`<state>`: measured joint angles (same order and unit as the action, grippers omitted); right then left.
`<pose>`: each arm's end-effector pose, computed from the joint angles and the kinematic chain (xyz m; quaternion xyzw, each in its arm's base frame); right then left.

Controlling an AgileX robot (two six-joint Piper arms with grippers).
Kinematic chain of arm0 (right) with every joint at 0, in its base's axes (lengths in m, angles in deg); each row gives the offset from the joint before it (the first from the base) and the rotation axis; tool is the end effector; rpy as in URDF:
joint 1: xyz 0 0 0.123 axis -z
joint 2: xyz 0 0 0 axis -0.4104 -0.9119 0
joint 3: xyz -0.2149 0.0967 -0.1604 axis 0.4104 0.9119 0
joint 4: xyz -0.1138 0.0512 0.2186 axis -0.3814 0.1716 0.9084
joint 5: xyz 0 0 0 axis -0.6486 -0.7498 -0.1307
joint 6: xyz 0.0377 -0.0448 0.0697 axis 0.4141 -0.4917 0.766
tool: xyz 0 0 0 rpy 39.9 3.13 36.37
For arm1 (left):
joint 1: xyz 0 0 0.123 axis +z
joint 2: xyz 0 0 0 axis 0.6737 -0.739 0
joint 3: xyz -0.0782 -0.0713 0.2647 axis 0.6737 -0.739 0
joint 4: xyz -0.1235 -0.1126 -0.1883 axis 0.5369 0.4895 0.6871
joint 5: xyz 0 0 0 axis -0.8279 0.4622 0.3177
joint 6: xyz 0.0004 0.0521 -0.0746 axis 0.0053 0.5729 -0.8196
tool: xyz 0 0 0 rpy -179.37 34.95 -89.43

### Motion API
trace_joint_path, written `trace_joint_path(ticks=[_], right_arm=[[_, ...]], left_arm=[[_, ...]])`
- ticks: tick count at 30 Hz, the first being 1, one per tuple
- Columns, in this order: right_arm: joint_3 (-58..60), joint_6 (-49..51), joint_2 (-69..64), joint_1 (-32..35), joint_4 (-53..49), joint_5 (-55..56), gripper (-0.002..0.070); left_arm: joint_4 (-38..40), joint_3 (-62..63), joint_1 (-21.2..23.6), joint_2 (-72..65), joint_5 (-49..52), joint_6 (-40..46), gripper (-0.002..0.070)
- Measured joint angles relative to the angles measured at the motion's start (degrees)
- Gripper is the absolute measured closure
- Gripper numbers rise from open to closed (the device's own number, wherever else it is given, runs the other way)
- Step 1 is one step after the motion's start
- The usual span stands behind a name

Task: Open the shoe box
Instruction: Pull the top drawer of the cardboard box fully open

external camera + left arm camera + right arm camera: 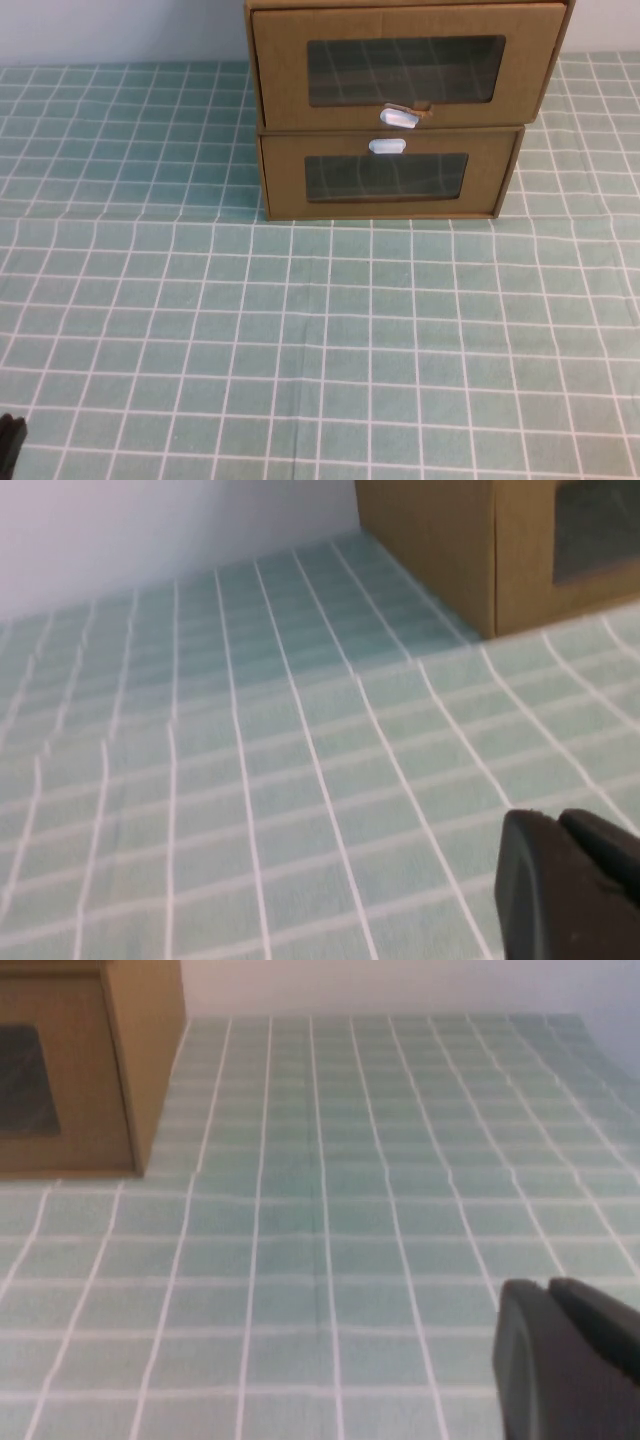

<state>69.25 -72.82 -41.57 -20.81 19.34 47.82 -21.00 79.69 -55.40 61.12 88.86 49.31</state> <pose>0.0551 -0.0029 0.1804 0.0327 0.7726 -0.0076 0.6339 0.0531 -0.0144 0.1813 0.1607 0.7538 -0.0257 0.6366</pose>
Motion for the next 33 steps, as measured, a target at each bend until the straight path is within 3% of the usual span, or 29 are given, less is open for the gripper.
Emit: trace_joint_path(ticks=[7,14,20,26,33], right_arm=[[0.04,0.0,0.0,0.0,0.0,23.24,0.069],[0.04,0.0,0.0,0.0,0.0,46.52,0.069],[0.04,0.0,0.34,0.0,0.0,53.59,0.069],[0.04,0.0,0.34,0.0,0.18,55.36,0.069],[-0.63,4.84,0.34,0.0,0.4,70.44,0.069]], left_arm=[[0.0,0.0,0.0,0.0,-13.1,0.0,0.068],[0.0,0.0,0.0,0.0,-32.42,-0.69,0.068],[0.0,0.0,0.0,0.0,-47.05,-5.2,0.068],[0.0,0.0,0.0,0.0,-50.45,-5.82,0.068],[3.26,1.76,0.0,0.11,-69.73,-10.33,0.068]])
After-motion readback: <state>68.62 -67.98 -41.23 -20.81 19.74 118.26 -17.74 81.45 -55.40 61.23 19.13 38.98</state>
